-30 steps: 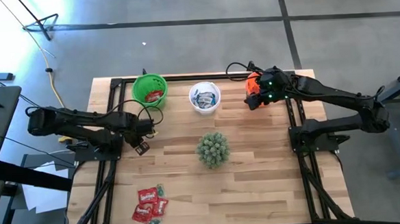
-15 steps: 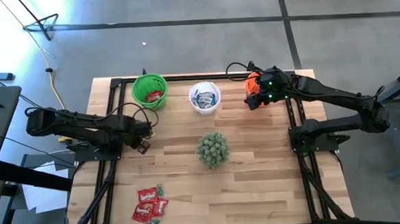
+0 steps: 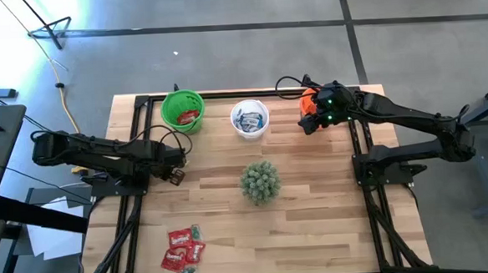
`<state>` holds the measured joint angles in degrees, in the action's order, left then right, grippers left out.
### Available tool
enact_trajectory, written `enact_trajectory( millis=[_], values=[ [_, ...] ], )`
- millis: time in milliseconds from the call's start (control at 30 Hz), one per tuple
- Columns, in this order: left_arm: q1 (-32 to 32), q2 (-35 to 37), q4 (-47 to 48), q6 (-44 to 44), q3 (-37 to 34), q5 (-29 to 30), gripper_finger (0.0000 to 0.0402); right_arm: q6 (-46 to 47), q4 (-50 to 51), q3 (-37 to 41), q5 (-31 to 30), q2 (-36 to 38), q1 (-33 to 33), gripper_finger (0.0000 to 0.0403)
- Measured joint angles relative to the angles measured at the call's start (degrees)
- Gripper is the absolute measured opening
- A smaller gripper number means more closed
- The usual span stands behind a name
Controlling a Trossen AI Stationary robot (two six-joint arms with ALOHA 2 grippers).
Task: Sort candy
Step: Put the transparent candy into the orange bucket
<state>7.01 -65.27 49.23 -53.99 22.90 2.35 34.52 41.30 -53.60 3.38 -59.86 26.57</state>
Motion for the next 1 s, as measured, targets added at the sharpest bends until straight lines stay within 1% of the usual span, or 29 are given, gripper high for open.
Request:
enact_trajectory(
  millis=[133,233,367,533,733,1000],
  values=[
    [0.0,-0.3,1.0,0.4,2.2,0.3,0.0000,0.0,0.0,0.0,0.0,0.0,0.0,0.0199],
    [0.1,-0.3,-0.1,0.9,4.4,1.0,0.0001,0.0,0.0,0.0,0.0,0.0,0.0,0.0199],
    [-0.8,-0.3,-0.3,4.1,7.4,-0.4,0.0011,0.0,0.0,0.0,0.0,0.0,0.0,0.0199],
    [-2.5,-0.3,0.0,8.2,10.3,-3.2,0.0033,0.0,0.0,0.0,0.0,0.0,0.0,0.0199],
    [-4.5,-0.2,0.8,13.7,10.5,-3.4,0.0065,-0.4,0.0,0.0,0.0,0.0,0.0,0.0199],
    [-4.9,-0.2,1.1,14.2,10.5,-2.9,0.0103,-1.3,0.0,0.0,0.0,0.0,0.0,0.0199]
  ],
)
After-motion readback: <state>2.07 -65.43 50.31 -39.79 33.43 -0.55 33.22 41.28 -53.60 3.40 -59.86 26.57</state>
